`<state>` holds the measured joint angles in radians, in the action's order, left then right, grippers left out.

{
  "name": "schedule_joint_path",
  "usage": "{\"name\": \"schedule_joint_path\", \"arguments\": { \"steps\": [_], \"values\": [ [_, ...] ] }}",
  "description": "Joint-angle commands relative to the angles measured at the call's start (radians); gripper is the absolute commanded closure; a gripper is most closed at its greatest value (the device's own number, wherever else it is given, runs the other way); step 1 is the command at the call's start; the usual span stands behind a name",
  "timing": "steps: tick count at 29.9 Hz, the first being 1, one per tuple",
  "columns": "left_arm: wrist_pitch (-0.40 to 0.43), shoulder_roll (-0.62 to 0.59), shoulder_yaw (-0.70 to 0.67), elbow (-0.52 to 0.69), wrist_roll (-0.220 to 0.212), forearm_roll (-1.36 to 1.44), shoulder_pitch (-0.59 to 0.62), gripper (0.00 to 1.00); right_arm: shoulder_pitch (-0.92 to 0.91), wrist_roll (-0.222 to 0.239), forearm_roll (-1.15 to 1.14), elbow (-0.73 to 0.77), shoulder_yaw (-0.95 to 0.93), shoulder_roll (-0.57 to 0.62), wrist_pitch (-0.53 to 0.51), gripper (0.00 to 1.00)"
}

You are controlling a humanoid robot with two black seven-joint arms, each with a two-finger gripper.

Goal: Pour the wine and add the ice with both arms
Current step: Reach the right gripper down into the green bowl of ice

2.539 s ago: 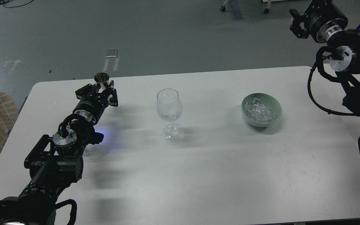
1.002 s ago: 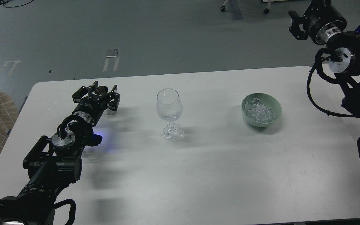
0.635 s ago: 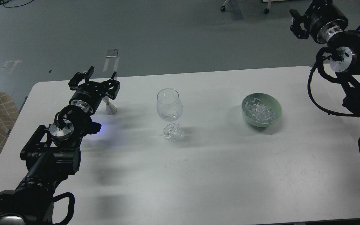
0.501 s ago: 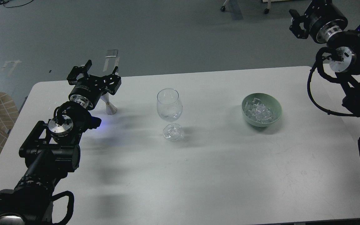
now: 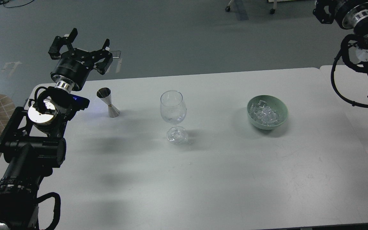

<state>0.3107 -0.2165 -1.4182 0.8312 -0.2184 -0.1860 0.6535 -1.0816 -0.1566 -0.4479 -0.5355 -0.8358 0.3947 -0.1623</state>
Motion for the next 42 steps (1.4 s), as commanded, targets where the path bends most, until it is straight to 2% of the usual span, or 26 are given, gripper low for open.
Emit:
{"name": "schedule_joint_path", "arguments": {
  "steps": [1, 5, 9, 11, 18, 21, 25, 28, 32, 36, 42],
  "values": [
    [-0.016, -0.027, 0.053, 0.011, -0.007, 0.002, 0.024, 0.02, -0.014, -0.029, -0.044, -0.052, 0.147, 0.055, -0.025, 0.00],
    [-0.016, -0.052, 0.125, 0.041, -0.001, 0.003, 0.026, 0.02, -0.052, -0.066, -0.153, -0.151, 0.360, 0.154, -0.025, 0.00],
    [-0.019, -0.057, 0.125, 0.074, 0.002, 0.005, 0.009, 0.02, -0.078, -0.083, -0.258, -0.198, 0.444, 0.168, -0.026, 0.00],
    [-0.021, -0.058, 0.127, 0.074, -0.001, 0.005, 0.008, 0.02, -0.080, -0.133, -0.365, -0.253, 0.483, 0.193, -0.026, 0.00],
    [-0.019, -0.050, 0.128, 0.075, 0.001, 0.007, 0.006, 0.02, -0.083, -0.182, -0.647, -0.285, 0.550, 0.208, -0.028, 0.00],
    [-0.019, -0.050, 0.127, 0.075, 0.001, 0.007, -0.001, 0.02, -0.077, -0.187, -0.715, -0.288, 0.605, 0.207, -0.028, 0.00],
    [-0.015, -0.050, 0.125, 0.075, -0.006, 0.007, -0.008, 0.02, -0.078, -0.196, -0.779, -0.362, 0.794, 0.207, -0.020, 0.01],
    [-0.010, -0.049, 0.122, 0.075, -0.006, 0.007, -0.020, 0.02, -0.084, -0.192, -0.830, -0.392, 0.869, 0.208, -0.014, 0.02],
    [-0.008, -0.049, 0.119, 0.089, -0.002, 0.007, -0.034, 0.02, -0.070, -0.190, -0.848, -0.394, 0.879, 0.214, -0.013, 0.07],
    [-0.008, -0.057, 0.120, 0.134, -0.002, 0.007, -0.072, 0.02, -0.067, -0.190, -0.900, -0.396, 0.886, 0.217, 0.010, 0.23],
    [-0.008, -0.057, 0.116, 0.143, 0.001, 0.007, -0.089, 0.02, -0.031, -0.188, -1.092, -0.396, 0.885, 0.216, 0.108, 0.24]
  ]
}}
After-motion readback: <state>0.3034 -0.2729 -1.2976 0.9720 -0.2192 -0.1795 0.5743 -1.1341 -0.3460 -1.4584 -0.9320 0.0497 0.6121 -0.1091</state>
